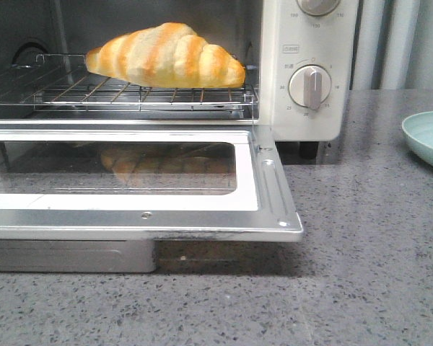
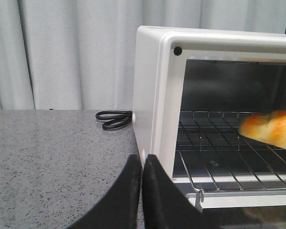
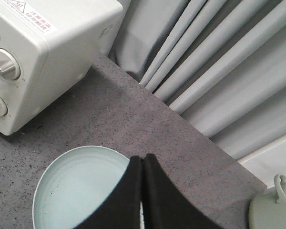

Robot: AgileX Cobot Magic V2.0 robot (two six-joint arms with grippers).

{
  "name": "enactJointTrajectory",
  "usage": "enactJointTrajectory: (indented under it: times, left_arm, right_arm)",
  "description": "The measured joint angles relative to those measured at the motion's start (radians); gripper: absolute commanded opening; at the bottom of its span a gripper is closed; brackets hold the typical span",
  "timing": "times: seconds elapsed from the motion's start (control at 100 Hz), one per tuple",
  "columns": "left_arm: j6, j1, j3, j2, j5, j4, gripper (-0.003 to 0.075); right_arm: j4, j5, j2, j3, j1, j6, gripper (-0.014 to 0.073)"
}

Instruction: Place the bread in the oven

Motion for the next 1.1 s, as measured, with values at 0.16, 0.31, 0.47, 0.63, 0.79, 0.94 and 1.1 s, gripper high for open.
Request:
enactJointTrajectory:
  times: [0.16,0.31,0.47,0.63,0.79,0.94,1.1]
  left_arm:
    - [0.0,0.0,0.0,0.0,0.0,0.0,-0.0021]
    - [0.0,0.0,0.0,0.0,0.0,0.0,-0.0021]
    - [0.0,0.0,0.0,0.0,0.0,0.0,-0.0021]
    - [0.0,0.0,0.0,0.0,0.0,0.0,-0.0021]
    - [0.0,0.0,0.0,0.0,0.0,0.0,-0.0021]
    - [0.0,0.0,0.0,0.0,0.0,0.0,-0.0021]
    - [0.0,0.0,0.0,0.0,0.0,0.0,-0.0021]
  right_arm:
    - [0.011,0.0,0.0,0.0,0.0,0.018,-0.0076]
    - [0.109,0.0,-0.001,0.012,0.0,0.074,-0.0076]
    - [0.171,-0.03,-0.016,0.078,-0.037,0.212,-0.0076]
    - [0.272,-0.185,-0.055,0.176,-0.162,0.259,-0.0076]
    - [0.419,-0.304,-0.104,0.273,-0.329,0.265,-0.0076]
    - [0.571,-0.392,-0.152,0.388,-0.5,0.265,-0.0076]
    - [0.69,-0.538,-0.206,0.533,-0.69,0.263,-0.0076]
